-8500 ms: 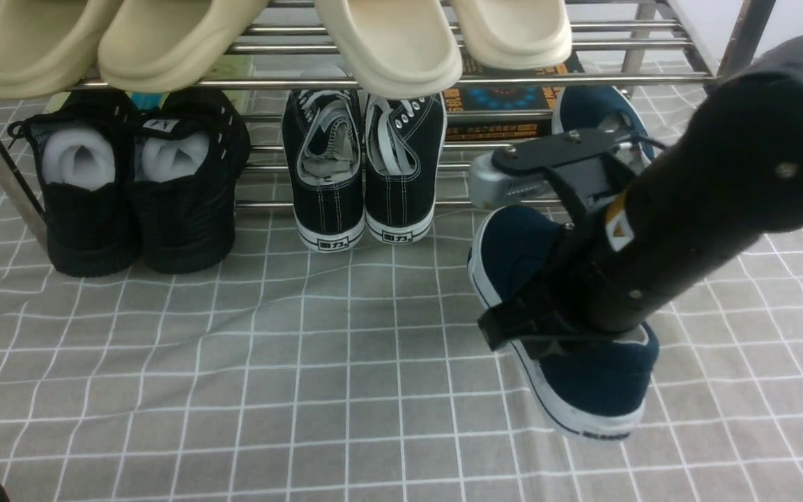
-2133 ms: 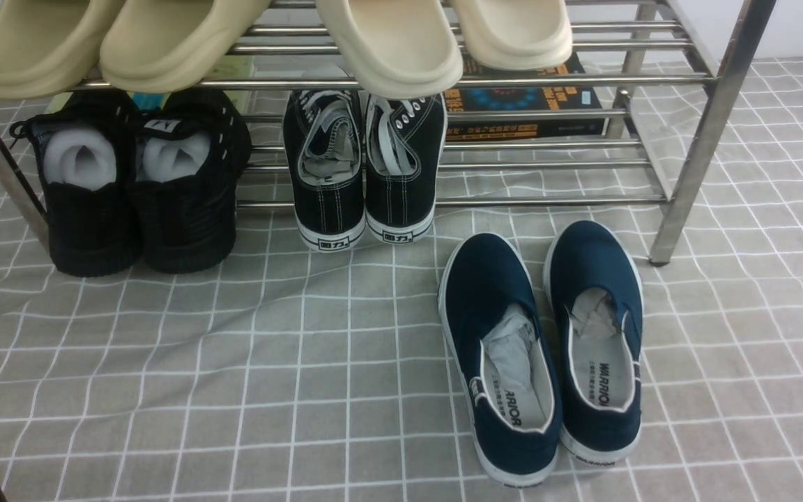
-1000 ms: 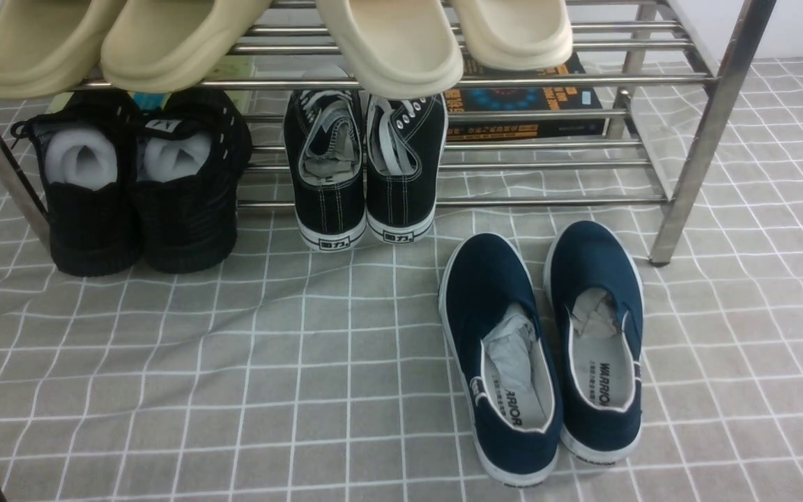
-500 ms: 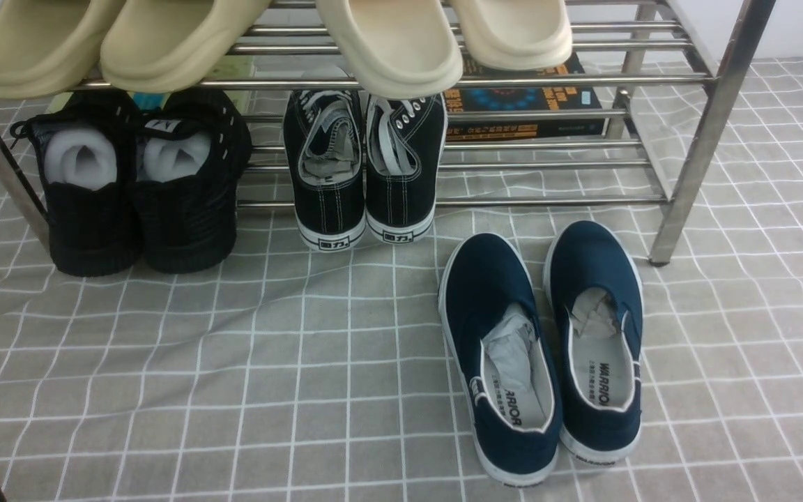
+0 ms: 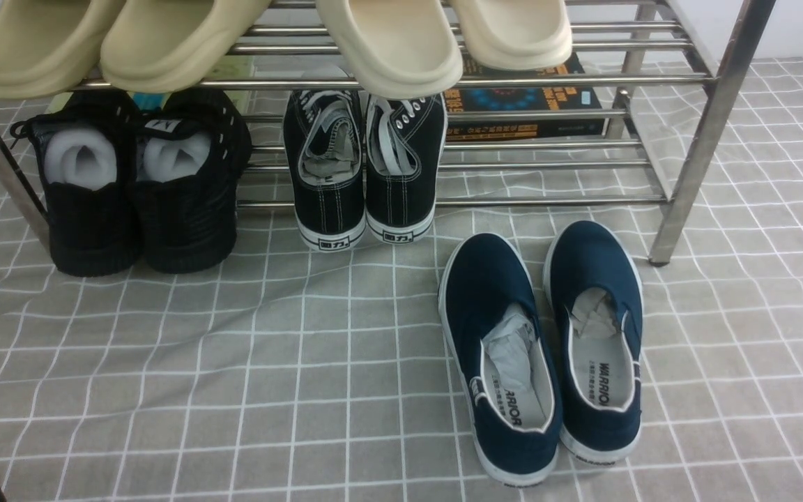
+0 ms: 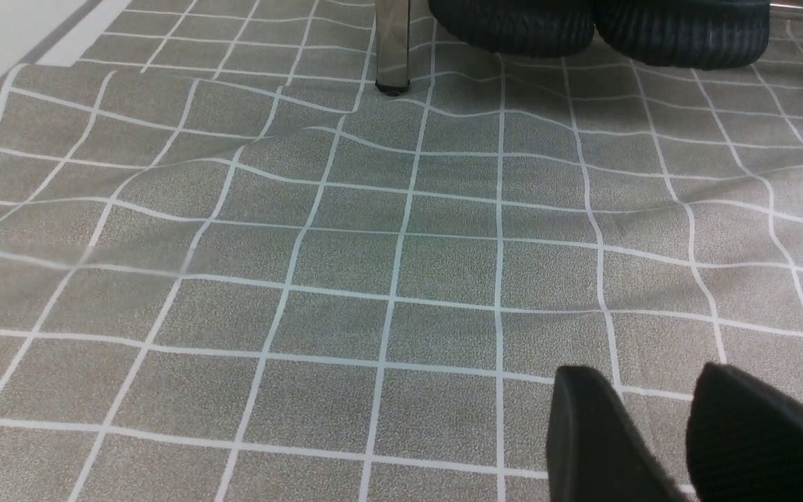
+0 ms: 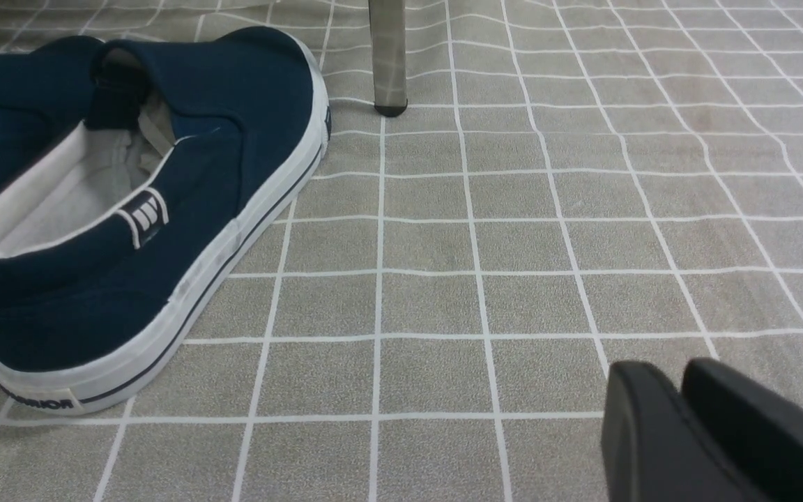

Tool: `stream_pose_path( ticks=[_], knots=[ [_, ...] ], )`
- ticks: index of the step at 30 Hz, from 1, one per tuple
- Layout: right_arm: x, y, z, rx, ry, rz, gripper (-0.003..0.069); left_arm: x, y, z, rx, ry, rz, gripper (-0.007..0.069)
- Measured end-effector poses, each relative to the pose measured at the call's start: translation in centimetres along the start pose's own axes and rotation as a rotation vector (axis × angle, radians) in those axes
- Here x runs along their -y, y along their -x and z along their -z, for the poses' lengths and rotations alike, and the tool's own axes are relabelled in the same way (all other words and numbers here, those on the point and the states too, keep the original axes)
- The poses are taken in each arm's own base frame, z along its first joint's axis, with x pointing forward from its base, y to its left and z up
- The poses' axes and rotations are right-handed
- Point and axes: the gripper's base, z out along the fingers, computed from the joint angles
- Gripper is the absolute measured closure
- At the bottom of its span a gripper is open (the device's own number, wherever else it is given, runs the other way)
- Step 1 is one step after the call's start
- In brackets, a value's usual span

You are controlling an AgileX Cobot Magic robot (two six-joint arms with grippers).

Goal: Take the shoes off the shelf with your hand from the grey coffee tablecloth.

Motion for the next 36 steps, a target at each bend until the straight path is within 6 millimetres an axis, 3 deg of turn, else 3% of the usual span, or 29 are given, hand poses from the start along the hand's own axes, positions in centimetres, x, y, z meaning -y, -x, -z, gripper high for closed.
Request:
stream_pose_path(
  ticks=[36],
  knots=[
    [0.01,0.00,0.00,0.000,-0.001,-0.001,0.0520,0.00,0.00,0.00,0.000,0.000,0.000,0.0384]
  ],
)
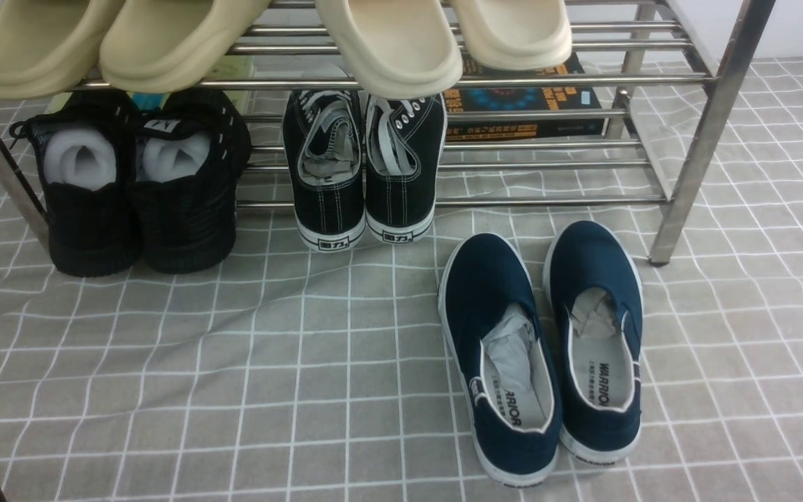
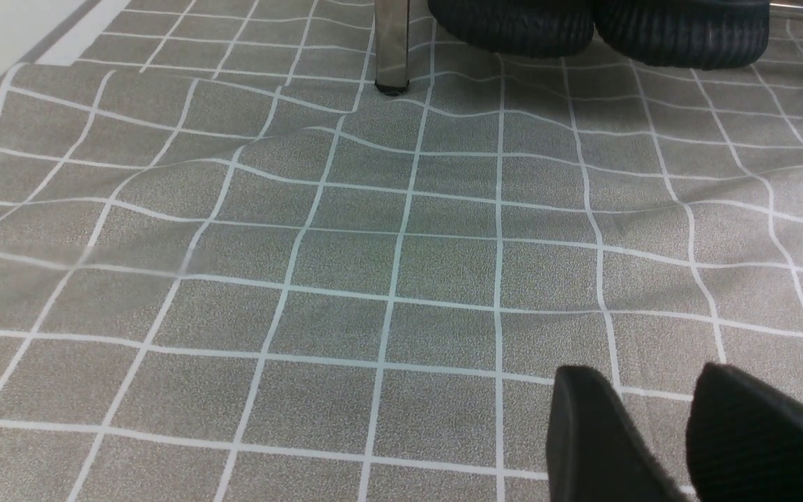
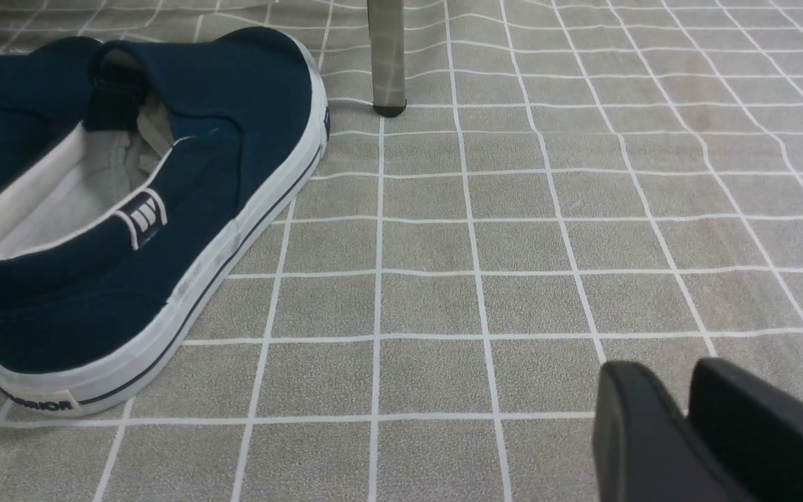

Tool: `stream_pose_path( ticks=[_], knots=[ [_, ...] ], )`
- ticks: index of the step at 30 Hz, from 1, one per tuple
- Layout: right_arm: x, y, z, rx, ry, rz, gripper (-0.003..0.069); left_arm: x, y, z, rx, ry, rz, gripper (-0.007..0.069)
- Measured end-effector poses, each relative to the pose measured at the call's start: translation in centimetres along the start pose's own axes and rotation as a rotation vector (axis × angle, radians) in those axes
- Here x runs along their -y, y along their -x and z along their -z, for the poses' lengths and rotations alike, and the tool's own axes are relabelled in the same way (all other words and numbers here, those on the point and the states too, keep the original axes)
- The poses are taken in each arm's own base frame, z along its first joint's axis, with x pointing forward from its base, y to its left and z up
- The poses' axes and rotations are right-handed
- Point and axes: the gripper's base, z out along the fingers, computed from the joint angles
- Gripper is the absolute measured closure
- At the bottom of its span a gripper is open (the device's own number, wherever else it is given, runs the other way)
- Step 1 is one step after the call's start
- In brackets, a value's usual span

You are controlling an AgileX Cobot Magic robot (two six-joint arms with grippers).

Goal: Take the shoes off the shelf with your hand from the grey coffee tablecloth.

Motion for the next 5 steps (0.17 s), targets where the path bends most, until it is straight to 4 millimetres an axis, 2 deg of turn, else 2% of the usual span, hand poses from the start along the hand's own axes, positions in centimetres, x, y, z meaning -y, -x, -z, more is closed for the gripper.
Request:
stream_pose_path(
  ticks=[5],
  knots=[
    [0.00,0.00,0.00,0.000,0.000,0.000,0.0513,0.00,0.00,0.00,0.000,0.000,0.000,0.0384]
  ],
)
